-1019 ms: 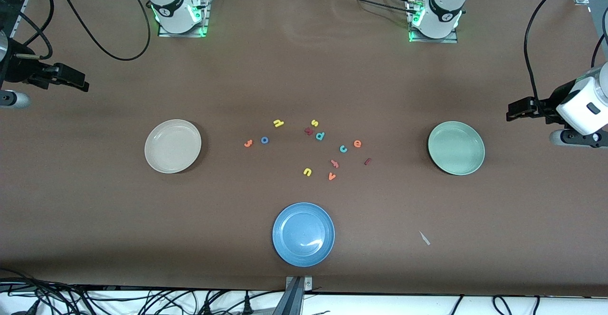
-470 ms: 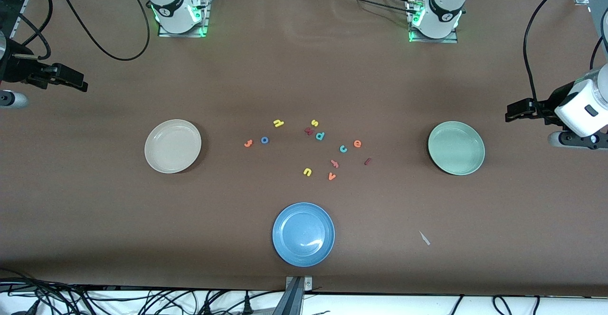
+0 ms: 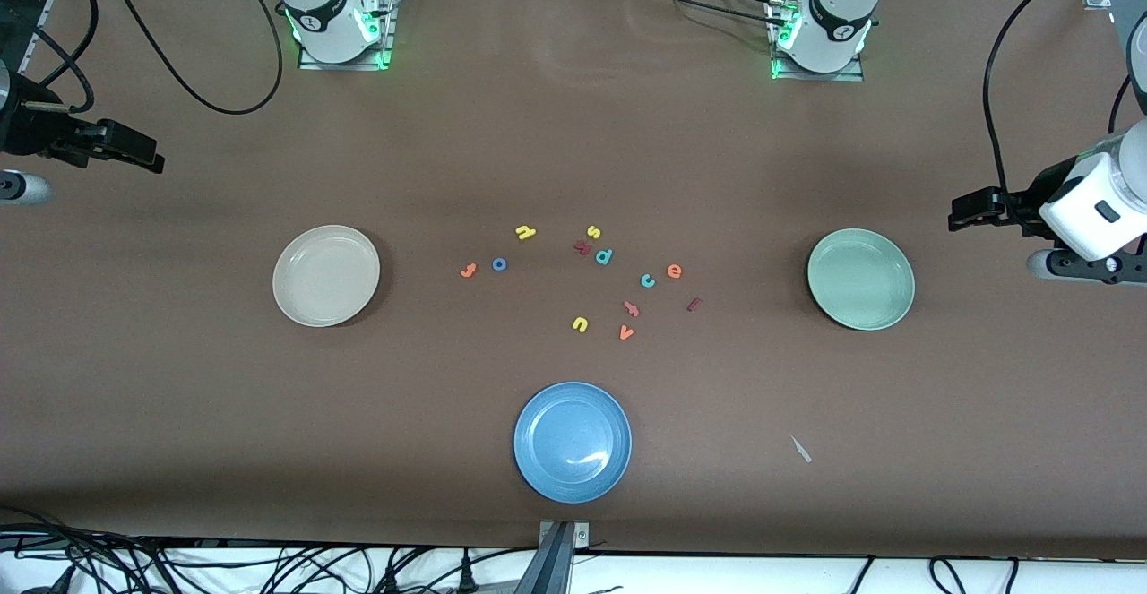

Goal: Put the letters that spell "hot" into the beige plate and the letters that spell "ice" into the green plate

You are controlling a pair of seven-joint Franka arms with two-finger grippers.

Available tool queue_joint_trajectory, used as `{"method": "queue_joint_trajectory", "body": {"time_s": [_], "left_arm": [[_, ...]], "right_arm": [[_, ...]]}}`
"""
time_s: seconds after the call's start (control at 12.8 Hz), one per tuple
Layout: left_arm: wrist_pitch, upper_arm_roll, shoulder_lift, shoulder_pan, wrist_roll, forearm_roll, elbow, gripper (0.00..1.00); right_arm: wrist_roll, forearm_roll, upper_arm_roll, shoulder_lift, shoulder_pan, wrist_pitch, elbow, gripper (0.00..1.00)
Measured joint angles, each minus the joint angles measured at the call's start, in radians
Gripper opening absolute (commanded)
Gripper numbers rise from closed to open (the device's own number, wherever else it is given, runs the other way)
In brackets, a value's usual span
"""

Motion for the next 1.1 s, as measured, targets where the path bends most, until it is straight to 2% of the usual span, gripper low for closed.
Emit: {"method": "queue_joint_trajectory", "body": {"time_s": [0.16, 0.47, 0.78, 0.94, 1.1], "left_arm": [[0.000, -0.004, 0.009, -0.027, -0.040, 0.000, -0.001, 1.00], [0.027, -0.010, 0.066, -0.157, -0.274, -0.008, -0.002, 1.00], [0.063, -0.011, 0.127, -0.201, -0.452, -0.110, -0.007, 0.95], [0.114, -0.011, 0.137, -0.218, -0.552, -0.117, -0.046, 0.94], [0.232, -0.012, 0.143, -0.258, -0.686, -0.117, -0.120, 0.94]], "right_arm": [[0.000, 0.000, -0.001, 0.000, 0.000, 0.000, 0.000, 1.00], [0.000, 0.000, -0.002, 0.000, 0.000, 0.000, 0.000, 1.00], [0.000, 0.000, -0.002, 0.001, 0.000, 0.000, 0.000, 1.00], [0.000, 0.000, -0.002, 0.001, 0.000, 0.000, 0.000, 1.00], [0.000, 0.000, -0.002, 0.001, 0.000, 0.000, 0.000, 1.00]]}}
